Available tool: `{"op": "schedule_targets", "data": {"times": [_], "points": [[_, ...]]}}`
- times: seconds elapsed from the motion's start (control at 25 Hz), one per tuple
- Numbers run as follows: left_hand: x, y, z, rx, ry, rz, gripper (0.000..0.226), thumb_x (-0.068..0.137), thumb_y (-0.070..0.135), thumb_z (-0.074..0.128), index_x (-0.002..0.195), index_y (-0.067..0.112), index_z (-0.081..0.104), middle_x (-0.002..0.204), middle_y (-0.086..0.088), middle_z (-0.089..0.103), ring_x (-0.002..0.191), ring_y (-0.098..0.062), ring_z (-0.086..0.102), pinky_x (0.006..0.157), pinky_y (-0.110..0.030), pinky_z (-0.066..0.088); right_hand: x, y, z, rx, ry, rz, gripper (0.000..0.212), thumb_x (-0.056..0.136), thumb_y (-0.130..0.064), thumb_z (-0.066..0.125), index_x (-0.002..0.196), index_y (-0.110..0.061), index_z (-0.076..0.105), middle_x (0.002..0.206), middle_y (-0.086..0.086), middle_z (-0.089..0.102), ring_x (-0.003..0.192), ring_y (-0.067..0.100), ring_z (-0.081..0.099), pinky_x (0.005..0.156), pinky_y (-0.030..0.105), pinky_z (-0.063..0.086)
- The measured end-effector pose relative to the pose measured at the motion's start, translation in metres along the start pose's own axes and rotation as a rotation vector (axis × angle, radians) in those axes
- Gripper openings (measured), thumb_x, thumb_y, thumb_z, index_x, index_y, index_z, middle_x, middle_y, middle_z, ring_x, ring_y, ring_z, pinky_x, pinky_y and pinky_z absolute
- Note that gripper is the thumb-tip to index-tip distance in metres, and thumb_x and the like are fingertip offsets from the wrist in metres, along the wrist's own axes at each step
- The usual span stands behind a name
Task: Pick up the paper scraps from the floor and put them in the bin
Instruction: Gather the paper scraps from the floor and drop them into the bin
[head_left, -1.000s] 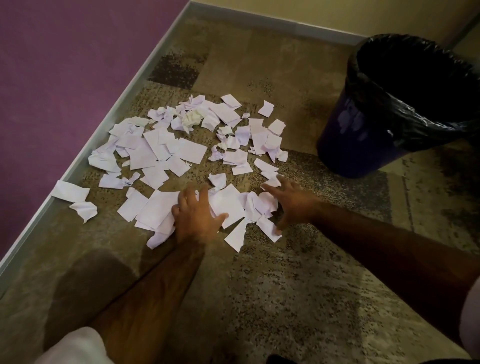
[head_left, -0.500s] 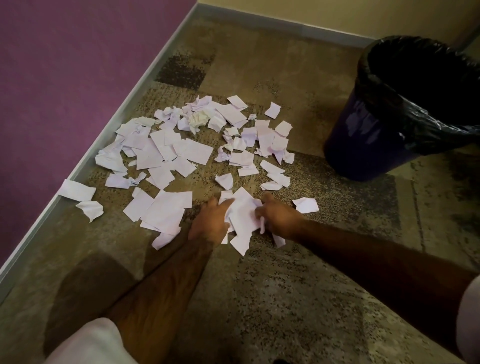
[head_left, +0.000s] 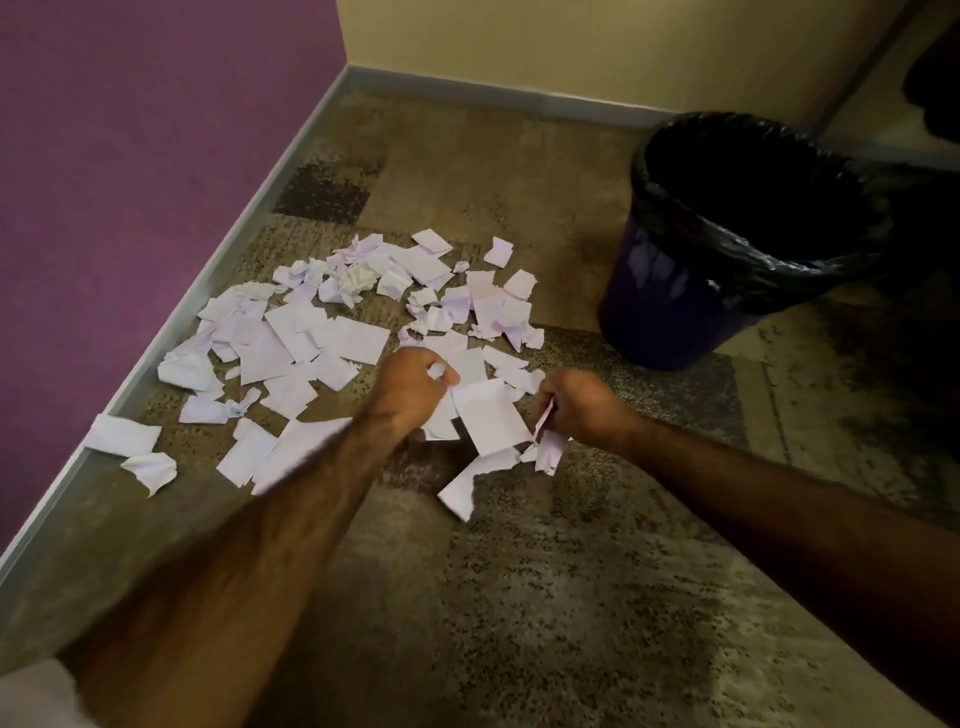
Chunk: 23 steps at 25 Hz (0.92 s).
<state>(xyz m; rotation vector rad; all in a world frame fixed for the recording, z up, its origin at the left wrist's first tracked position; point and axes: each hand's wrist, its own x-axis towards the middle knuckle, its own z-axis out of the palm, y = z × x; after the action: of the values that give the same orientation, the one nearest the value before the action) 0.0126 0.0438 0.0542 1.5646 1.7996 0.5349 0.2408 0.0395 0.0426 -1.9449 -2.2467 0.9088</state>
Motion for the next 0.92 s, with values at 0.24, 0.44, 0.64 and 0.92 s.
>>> {"op": "schedule_targets", "data": {"times": [0.24, 0.44, 0.64, 0.92], "points": [[0.007, 0.087, -0.059, -0.065, -0.025, 0.089, 0.013, 0.089, 0.01, 0.065, 0.091, 0.014, 0.077, 0.101, 0.0, 0.072, 0.091, -0.015, 0.063, 0.079, -0.023, 0.046, -0.034, 0.0, -0.073, 0.106, 0.178, -0.01, 0.011, 0.076, -0.003, 0.078, 0.079, -0.012, 0.075, 0.081, 0.0, 0.072, 0.071, 0.013, 0.068, 0.059, 0.019, 0.052], [0.012, 0.201, -0.048, -0.532, -0.025, 0.103, 0.014, 0.087, 0.002, 0.065, 0.093, 0.012, 0.074, 0.091, -0.002, 0.071, 0.083, -0.017, 0.067, 0.063, -0.022, 0.056, -0.063, -0.007, -0.179, 0.411, 0.444, 0.019, 0.01, 0.075, 0.003, 0.078, 0.083, 0.001, 0.072, 0.058, -0.005, 0.068, 0.047, 0.0, 0.061, 0.041, 0.012, 0.043], [0.036, 0.294, 0.001, -0.594, -0.149, 0.002, 0.015, 0.092, 0.006, 0.052, 0.08, 0.008, 0.061, 0.071, -0.006, 0.065, 0.075, -0.022, 0.061, 0.06, -0.023, 0.043, -0.05, 0.016, -0.25, 0.798, 0.544, 0.197, 0.016, 0.079, 0.006, 0.073, 0.073, 0.005, 0.058, 0.066, 0.013, 0.063, 0.051, 0.018, 0.063, 0.051, 0.03, 0.056], [0.048, 0.345, 0.03, -0.776, -0.435, -0.116, 0.023, 0.092, 0.02, 0.057, 0.111, 0.008, 0.054, 0.117, -0.011, 0.059, 0.099, -0.026, 0.063, 0.066, -0.039, 0.06, -0.024, 0.063, -0.281, 1.054, 0.557, 0.443, 0.021, 0.092, 0.003, 0.057, 0.113, 0.001, 0.057, 0.08, 0.012, 0.069, 0.061, 0.019, 0.065, 0.058, 0.034, 0.061]]}}
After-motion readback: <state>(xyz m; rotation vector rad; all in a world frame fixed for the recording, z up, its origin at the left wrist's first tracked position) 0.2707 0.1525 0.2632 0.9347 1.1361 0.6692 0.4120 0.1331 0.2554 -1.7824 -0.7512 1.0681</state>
